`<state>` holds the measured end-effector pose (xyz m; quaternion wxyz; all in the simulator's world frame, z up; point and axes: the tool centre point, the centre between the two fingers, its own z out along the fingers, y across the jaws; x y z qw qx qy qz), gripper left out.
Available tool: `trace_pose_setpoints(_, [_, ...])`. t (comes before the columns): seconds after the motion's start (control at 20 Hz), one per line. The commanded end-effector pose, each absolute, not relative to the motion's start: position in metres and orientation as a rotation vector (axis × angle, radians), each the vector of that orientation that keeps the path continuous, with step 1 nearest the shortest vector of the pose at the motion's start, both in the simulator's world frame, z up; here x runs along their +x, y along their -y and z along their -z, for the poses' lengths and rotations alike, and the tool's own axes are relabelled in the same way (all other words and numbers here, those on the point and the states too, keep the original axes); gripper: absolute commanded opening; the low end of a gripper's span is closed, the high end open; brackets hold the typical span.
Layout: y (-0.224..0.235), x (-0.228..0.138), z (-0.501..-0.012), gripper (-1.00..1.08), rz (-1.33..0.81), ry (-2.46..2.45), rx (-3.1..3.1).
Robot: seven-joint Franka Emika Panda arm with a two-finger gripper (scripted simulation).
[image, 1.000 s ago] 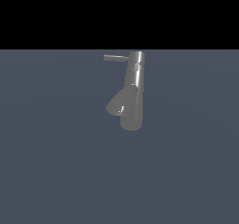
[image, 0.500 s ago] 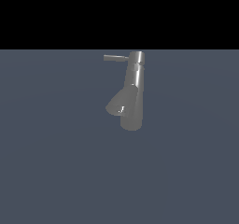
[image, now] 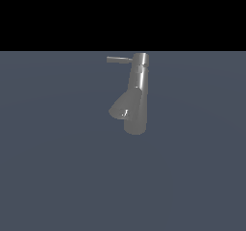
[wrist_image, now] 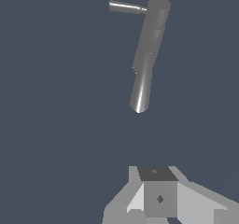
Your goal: Turn on the faucet by rotating a designated handle.
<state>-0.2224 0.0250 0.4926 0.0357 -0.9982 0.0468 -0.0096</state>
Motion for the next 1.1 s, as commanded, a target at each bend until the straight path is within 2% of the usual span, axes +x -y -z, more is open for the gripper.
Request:
trace_pose_setpoints(0.0, [-0.026,-0.213,-0.492,-1.00,0.021,-0.205,-3.053])
trace_pose_setpoints(1.05, [-0.029,-0.081,-0.454,-1.00,-0.114,-1.014,-2.800])
